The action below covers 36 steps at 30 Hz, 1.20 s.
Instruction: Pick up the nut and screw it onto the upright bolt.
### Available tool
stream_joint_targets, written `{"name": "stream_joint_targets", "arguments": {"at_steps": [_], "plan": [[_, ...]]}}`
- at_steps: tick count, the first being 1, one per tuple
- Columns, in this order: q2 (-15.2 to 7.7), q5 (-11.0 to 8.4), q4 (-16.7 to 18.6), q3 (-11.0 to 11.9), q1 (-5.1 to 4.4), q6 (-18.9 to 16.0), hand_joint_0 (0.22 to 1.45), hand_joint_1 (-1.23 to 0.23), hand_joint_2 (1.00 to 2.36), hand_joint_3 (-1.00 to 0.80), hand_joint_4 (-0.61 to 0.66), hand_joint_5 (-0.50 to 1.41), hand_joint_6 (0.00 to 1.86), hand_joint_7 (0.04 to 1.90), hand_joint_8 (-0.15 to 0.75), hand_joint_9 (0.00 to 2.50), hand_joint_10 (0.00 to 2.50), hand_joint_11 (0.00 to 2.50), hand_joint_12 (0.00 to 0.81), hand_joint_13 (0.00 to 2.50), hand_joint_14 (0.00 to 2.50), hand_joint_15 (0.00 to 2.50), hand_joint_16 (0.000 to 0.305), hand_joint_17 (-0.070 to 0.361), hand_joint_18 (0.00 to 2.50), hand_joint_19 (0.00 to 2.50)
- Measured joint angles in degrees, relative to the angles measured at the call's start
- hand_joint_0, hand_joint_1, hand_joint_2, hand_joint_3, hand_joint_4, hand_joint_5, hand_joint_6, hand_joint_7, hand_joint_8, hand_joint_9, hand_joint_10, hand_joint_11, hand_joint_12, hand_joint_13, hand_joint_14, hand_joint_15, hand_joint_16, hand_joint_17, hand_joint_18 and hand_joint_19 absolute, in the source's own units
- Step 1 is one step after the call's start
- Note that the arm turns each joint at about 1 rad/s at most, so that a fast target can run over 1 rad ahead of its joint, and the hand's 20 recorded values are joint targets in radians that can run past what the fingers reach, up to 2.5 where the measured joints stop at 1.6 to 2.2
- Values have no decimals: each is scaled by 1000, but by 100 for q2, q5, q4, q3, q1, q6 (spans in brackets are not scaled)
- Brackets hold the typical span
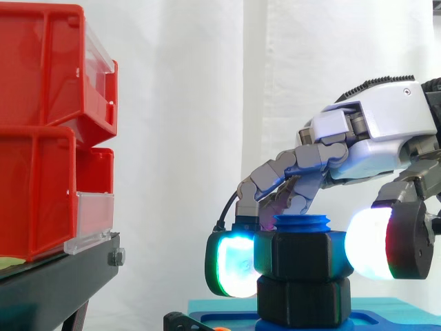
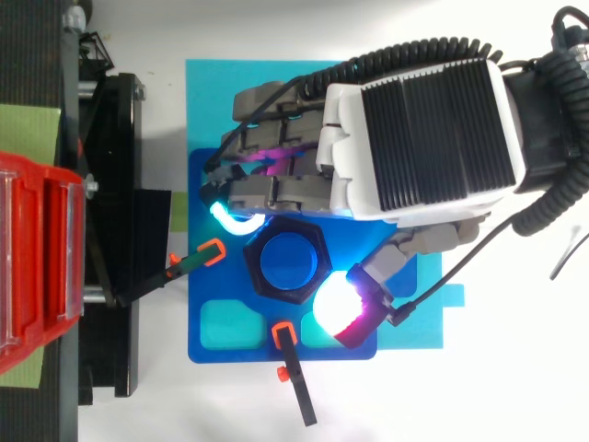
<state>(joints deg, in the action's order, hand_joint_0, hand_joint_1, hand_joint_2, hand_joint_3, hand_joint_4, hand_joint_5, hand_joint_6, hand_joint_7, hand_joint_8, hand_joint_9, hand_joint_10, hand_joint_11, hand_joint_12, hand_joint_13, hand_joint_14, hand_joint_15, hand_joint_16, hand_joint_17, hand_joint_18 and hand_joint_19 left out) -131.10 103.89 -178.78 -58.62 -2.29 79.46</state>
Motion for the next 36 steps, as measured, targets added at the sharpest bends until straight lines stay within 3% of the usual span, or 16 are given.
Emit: {"name": "stream_joint_targets", "arguments": {"at_steps": [10, 21, 27, 36], "plan": [[4, 8, 1, 0, 16, 0, 452, -463, 1000, -500, 302, -102, 505, 1108, 320, 854, 0, 0, 388, 507, 0, 0, 54, 122, 412, 65], [1, 8, 1, -2, 18, 0, 464, -454, 1000, -500, 283, -50, 505, 1281, 324, 962, 0, 16, 375, 556, 0, 0, 51, 115, 441, 76], [-2, 3, 1, 0, 17, -1, 466, -455, 1000, -500, 292, -104, 504, 1014, 312, 940, 0, 10, 375, 559, 0, 0, 51, 115, 450, 78], [2, 14, 42, 1, 16, -1, 419, -456, 1000, -500, 193, -172, 502, 735, 297, 815, 0, 0, 398, 497, 0, 0, 60, 135, 403, 33]]}}
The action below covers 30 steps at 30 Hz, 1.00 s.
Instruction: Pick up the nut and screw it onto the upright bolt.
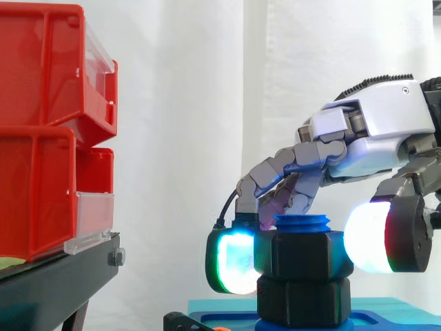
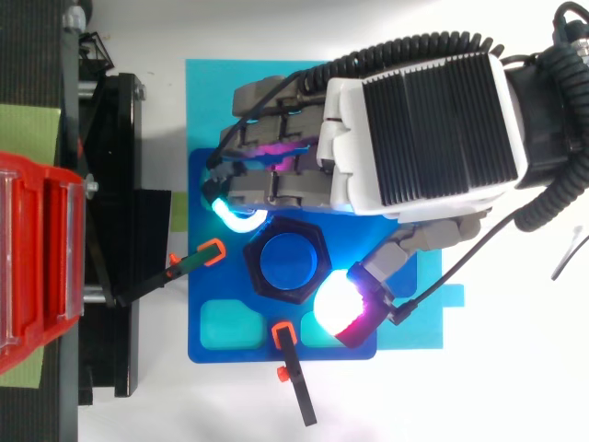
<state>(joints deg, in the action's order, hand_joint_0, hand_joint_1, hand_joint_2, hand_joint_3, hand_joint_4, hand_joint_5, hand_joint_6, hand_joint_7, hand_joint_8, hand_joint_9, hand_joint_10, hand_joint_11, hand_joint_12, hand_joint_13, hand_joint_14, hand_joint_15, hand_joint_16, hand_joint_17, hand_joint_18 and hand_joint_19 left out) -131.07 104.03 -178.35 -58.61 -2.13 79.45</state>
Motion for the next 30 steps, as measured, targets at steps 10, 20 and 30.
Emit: {"name": "stream_joint_targets", "arguments": {"at_steps": [10, 20, 30], "plan": [[10, 65, 58, 268, 65, -3, 406, -452, 1000, -500, 156, -198, 501, 646, 291, 716, 0, 0, 410, 423, 0, 0, 63, 142, 313, 0], [70, 248, 36, 411, 136, 11, 403, -448, 1000, -500, 158, -199, 501, 644, 290, 678, 0, 0, 412, 358, 0, 0, 65, 146, 208, 0], [765, 89, -18, -106, 177, 16, 407, -442, 1000, -500, 164, -197, 502, 653, 294, 669, 0, 0, 413, 354, 0, 0, 64, 145, 198, 0]]}}
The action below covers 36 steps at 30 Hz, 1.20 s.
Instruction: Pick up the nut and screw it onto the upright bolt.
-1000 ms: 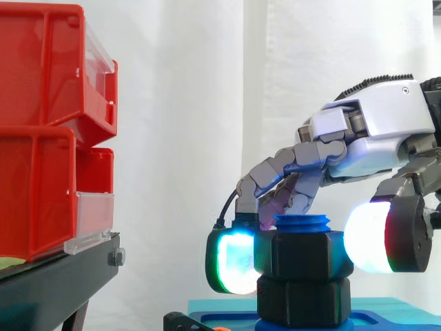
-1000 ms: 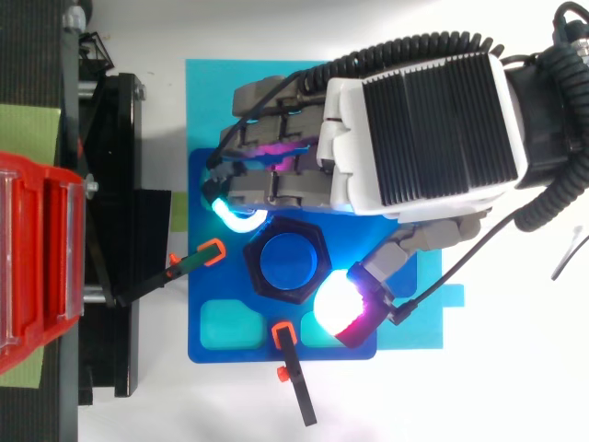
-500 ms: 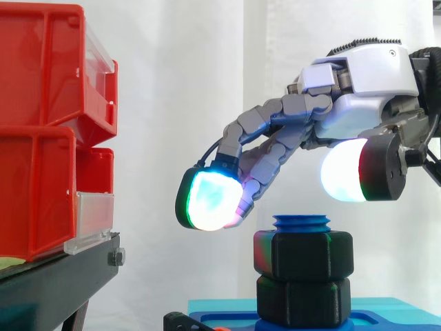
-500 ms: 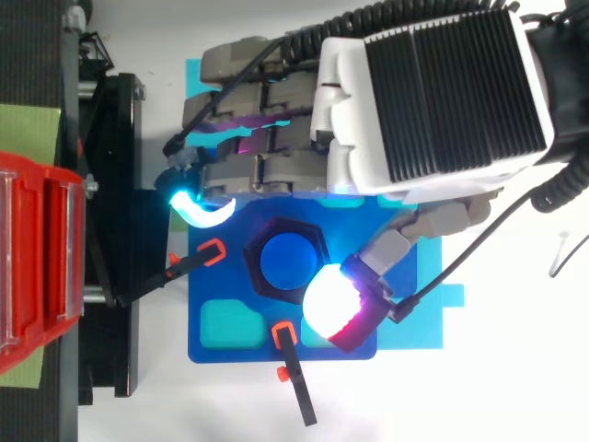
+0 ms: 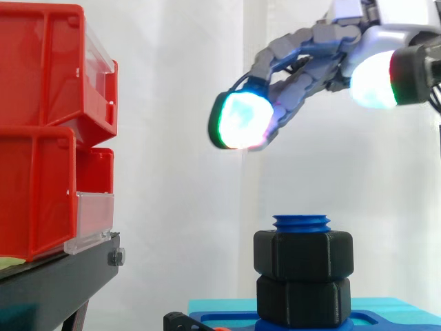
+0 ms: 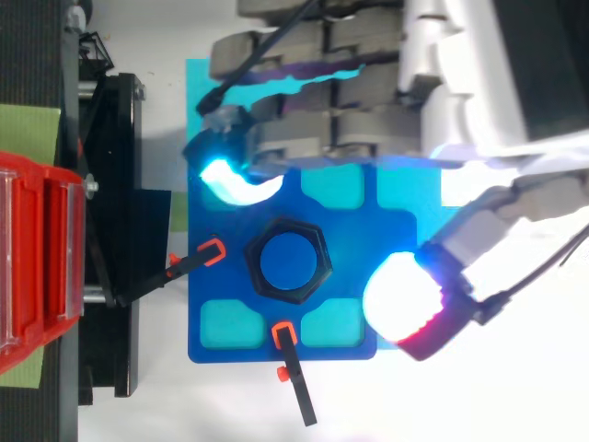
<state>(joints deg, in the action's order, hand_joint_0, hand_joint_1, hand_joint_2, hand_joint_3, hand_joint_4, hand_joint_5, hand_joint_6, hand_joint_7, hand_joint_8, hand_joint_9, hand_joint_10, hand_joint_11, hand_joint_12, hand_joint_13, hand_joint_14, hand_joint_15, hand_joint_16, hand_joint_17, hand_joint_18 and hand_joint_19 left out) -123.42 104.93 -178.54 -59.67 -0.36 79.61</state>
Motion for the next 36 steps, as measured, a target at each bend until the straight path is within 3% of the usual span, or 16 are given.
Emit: {"name": "stream_joint_targets", "arguments": {"at_steps": [6, 9, 12, 16, 21, 25, 28, 36], "plan": [[765, -474, 626, -890, -17, -147, 413, -436, 1000, -500, 164, -199, 502, 655, 290, 663, 0, 0, 411, 350, 0, 0, 64, 143, 193, 0], [961, -663, 874, -1344, -28, -396, 423, -428, 1000, -500, 163, -200, 502, 661, 288, 661, 0, 0, 404, 348, 0, 0, 62, 140, 188, 0], [1026, -781, 987, -1603, -42, -753, 434, -423, 1000, -500, 163, -200, 502, 662, 284, 665, 0, 0, 398, 344, 0, 0, 61, 137, 186, 0], [1044, -1028, 1142, -1696, -63, -1317, 445, -427, 1000, -500, 158, -200, 502, 670, 277, 665, 0, 0, 385, 318, 0, 0, 58, 131, 164, 0], [1046, -1631, 1120, -1712, -70, -2047, 460, -399, 1000, -500, 155, -200, 502, 689, 270, 610, 0, 0, 377, 243, 0, 0, 55, 123, 36, 0], [1048, -2254, 796, -1713, -84, -2690, 474, -385, 1000, -500, 159, -200, 502, 710, 257, 541, 0, 0, 362, 166, 0, 0, 53, 120, 0, 0], [1048, -2552, 493, -1714, -97, -3152, 491, -391, 1000, -500, 153, -209, 502, 703, 260, 456, 0, 0, 365, 72, 0, 0, 54, 121, 0, 0], [1048, -2694, 302, -1714, -103, -4375, 504, -389, 1000, -500, 135, -231, 502, 714, 235, 277, 0, 0, 350, 0, 0, 0, 55, 124, 0, 0]]}}
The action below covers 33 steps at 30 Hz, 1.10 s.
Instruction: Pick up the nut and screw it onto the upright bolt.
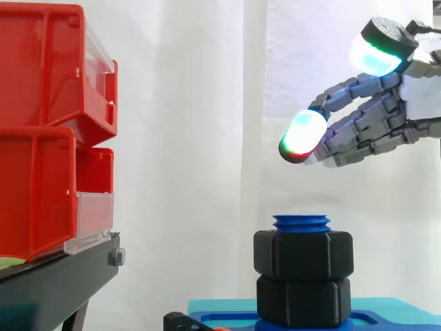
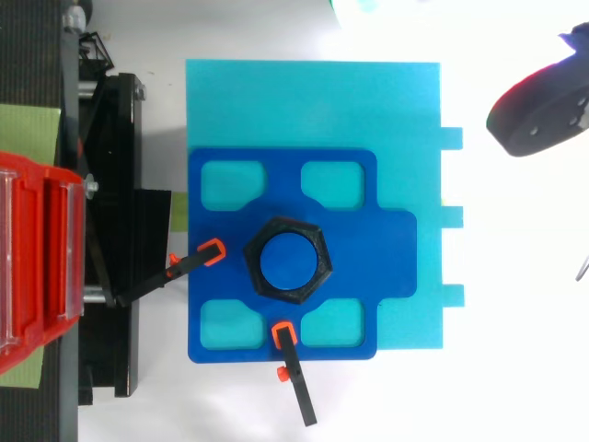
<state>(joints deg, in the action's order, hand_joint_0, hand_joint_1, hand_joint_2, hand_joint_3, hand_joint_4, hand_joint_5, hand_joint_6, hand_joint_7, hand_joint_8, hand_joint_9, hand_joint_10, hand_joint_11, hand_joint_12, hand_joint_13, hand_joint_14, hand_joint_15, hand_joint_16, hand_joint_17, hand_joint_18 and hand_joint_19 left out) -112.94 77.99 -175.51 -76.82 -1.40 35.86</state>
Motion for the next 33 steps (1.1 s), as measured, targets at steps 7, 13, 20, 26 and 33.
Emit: {"name": "stream_joint_targets", "arguments": {"at_steps": [7, 13, 20, 26, 33], "plan": [[0, -11, -9, 0, -1, -1048, 508, -394, 1000, -500, 133, -235, 502, 703, 241, 228, 0, 0, 361, 0, 0, 0, 56, 126, 0, 0], [0, -12, -9, 0, -1, -1808, 505, -411, 1000, -500, 151, -249, 501, 659, 239, 94, 0, 0, 369, 0, 0, 0, 57, 128, 0, 0], [0, -12, -9, 0, -1, -1939, 506, -412, 1000, -500, 142, -254, 501, 658, 243, 139, 0, 0, 371, 0, 0, 0, 58, 131, 0, 0], [0, -12, -9, -1, -1, -1944, 508, -411, 1000, -500, 133, -256, 502, 671, 252, 178, 0, 0, 374, 0, 0, 0, 56, 127, 0, 0], [0, -14, -9, -1, 0, -1944, 512, -420, 1000, -500, 151, -253, 502, 705, 272, 210, 0, 0, 387, 0, 0, 0, 55, 123, 0, 0]]}}
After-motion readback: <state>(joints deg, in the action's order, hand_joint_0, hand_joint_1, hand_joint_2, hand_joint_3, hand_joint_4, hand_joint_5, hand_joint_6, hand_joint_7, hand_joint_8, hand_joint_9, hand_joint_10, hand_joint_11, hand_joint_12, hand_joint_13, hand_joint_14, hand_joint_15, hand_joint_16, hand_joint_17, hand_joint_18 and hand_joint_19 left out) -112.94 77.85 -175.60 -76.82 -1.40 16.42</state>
